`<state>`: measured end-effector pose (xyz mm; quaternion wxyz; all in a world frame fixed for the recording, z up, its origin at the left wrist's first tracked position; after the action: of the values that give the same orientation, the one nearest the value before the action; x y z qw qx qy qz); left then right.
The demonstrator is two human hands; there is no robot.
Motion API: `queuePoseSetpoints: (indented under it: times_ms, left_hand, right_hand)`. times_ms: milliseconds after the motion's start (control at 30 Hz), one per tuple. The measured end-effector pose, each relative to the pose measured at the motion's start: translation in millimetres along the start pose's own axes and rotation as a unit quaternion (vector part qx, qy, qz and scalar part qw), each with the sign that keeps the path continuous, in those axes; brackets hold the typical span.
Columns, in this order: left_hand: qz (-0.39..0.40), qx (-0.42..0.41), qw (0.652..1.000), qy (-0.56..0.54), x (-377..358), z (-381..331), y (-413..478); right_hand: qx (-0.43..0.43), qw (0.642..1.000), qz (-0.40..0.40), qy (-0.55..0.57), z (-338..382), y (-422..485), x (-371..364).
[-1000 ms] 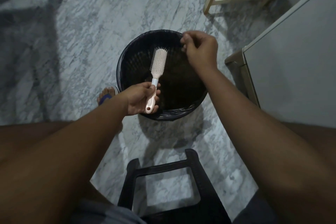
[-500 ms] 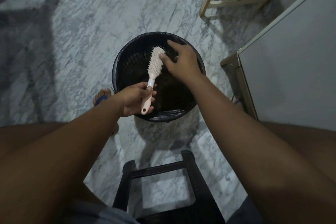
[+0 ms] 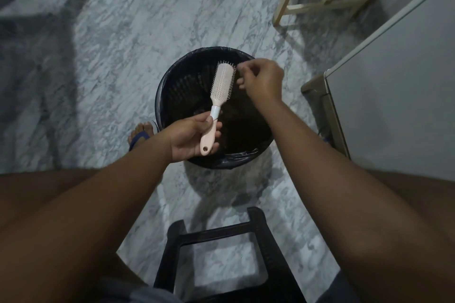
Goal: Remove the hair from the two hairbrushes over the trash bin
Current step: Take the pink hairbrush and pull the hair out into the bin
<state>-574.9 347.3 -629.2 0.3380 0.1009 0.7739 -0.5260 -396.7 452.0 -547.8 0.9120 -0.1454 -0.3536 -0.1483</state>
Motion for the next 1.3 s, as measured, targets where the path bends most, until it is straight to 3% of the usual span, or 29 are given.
queuePoseSetpoints:
  times_ms: [67, 233, 333, 467, 767, 900, 1033, 1300]
  left_hand:
    - [-0.003, -0.004, 1.000, -0.028, 1, 2, 0]
    - [-0.016, -0.010, 0.999, -0.036, 5, 7, 0]
    - [-0.012, -0.011, 1.000, -0.016, 3, 6, 1]
    - [-0.011, -0.016, 1.000, 0.023, 3, 3, 1]
    - [0.020, 0.004, 1.000, 0.018, -6, 15, -8]
    - [0.019, -0.003, 1.000, -0.002, -13, 15, -9]
    - [0.014, -0.006, 0.998, -0.057, -13, 12, -9]
    - [0.025, -0.006, 0.999, -0.045, -9, 9, -11]
  right_hand:
    - [-0.032, 0.995, -0.048, 0.076, -5, 9, 19]
    - [-0.019, 0.989, -0.103, 0.105, -5, 11, 34]
    - [-0.022, 0.992, -0.071, 0.106, -5, 7, 23]
    - [0.001, 0.997, 0.075, 0.002, 4, 0, -16]
    - [0.027, 0.982, 0.051, -0.180, 12, 15, -13]
    - [0.016, 0.993, 0.010, -0.116, 9, 18, -2]
    - [-0.055, 0.998, -0.022, 0.010, -6, 19, 9]
    - [-0.051, 0.998, 0.033, 0.027, -32, -2, -14]
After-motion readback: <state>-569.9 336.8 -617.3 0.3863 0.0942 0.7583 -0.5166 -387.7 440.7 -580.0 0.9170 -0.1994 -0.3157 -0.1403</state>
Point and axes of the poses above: each hand's wrist, its own y-axis towards the middle knuckle, its own x-axis out of the back of the hand, z = x × y, the point moved 10 cm from there along y, towards the middle knuckle, and after that the axes turned 15 degrees about -y, right-handed, at the moved point
